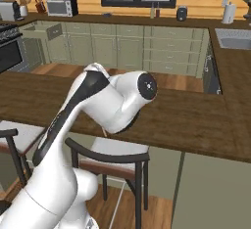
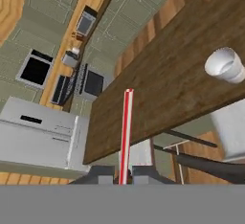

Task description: Take a straw from the drawer in front and place it inside the glass cup on the dining counter.

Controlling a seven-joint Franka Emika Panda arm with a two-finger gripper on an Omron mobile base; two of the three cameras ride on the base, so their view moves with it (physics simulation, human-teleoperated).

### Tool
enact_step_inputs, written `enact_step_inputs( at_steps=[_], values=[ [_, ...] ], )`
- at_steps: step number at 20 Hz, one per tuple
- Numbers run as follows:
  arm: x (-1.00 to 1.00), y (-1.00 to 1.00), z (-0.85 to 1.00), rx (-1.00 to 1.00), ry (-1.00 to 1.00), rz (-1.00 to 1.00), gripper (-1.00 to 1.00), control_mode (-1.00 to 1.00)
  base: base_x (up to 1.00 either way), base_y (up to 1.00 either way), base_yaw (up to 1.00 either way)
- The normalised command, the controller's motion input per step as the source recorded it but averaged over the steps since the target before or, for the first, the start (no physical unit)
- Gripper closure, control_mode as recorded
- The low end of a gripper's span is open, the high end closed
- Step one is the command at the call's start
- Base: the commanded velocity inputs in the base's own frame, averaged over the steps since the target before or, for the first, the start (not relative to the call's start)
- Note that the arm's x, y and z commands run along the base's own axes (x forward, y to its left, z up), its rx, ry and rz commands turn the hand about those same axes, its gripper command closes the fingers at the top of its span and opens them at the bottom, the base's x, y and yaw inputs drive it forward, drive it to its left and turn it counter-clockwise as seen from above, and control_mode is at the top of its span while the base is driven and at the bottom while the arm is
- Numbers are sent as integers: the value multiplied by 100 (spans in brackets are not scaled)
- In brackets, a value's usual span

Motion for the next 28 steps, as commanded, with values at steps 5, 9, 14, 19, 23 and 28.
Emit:
enact_step_inputs(
  at_steps=[5, 9, 14, 19, 23, 28],
  values=[
    [87, 0, -2, 35, 0, 1, 100, -100, 0, 0, 0],
    [100, 0, -12, 18, 0, 0, 100, -100, 0, 0, 0],
    [64, 0, -25, 2, 0, 0, 100, -100, 0, 0, 0],
    [55, 0, -39, 0, 0, 0, 100, -100, 0, 0, 0],
    [73, 0, -24, 0, 0, 0, 100, -100, 0, 0, 0],
    [75, -14, -24, 0, -1, 0, 100, -100, 0, 0, 0]
  ],
)
